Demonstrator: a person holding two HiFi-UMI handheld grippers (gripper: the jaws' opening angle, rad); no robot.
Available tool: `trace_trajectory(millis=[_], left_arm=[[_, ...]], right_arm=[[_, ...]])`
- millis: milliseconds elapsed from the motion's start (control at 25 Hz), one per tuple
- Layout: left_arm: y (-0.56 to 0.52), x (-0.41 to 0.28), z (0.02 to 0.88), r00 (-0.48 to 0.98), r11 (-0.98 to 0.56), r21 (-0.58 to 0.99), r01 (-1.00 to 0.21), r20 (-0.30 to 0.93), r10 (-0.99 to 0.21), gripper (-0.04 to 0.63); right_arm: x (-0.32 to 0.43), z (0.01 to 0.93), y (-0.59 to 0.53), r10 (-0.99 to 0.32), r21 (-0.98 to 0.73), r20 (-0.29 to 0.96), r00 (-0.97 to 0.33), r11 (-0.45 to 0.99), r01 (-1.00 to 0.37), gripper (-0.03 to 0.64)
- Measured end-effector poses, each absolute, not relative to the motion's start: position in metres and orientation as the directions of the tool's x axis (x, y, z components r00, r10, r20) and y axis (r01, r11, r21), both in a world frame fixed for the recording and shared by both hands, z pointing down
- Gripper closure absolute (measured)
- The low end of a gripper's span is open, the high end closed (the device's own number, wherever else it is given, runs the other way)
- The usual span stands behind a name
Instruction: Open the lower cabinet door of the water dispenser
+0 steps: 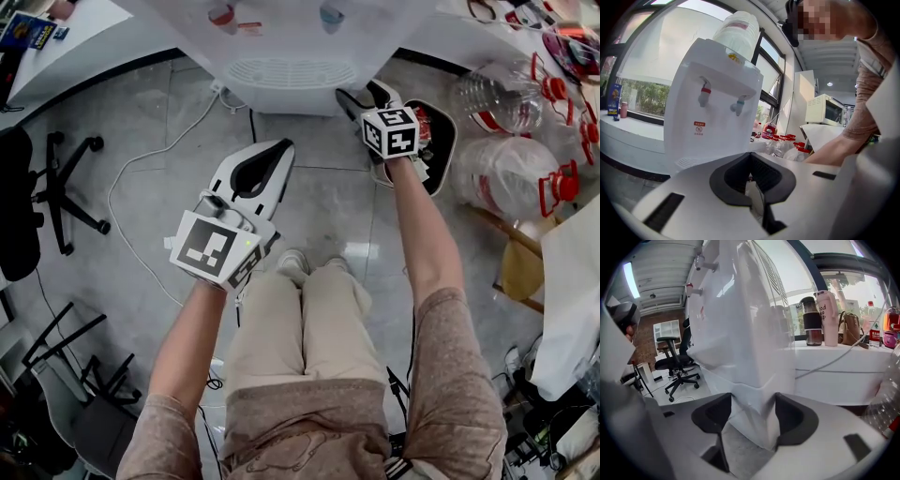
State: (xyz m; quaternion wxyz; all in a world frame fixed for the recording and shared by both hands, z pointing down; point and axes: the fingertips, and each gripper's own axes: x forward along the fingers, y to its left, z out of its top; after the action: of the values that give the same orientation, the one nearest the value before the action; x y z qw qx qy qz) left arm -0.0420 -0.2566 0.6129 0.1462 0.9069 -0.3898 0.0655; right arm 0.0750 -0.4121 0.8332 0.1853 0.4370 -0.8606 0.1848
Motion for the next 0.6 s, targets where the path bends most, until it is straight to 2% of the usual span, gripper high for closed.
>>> trace_trajectory(millis=[600], left_arm=[[-0.246, -0.048, 0.615, 0.699, -0.644, 0.273, -0.715, 0.248, -0.671, 0.578]], right_arm=[[0.073, 0.832, -0.391, -0.712, -0.193, 0.497, -0.496, 0.466, -0.863, 0.357]])
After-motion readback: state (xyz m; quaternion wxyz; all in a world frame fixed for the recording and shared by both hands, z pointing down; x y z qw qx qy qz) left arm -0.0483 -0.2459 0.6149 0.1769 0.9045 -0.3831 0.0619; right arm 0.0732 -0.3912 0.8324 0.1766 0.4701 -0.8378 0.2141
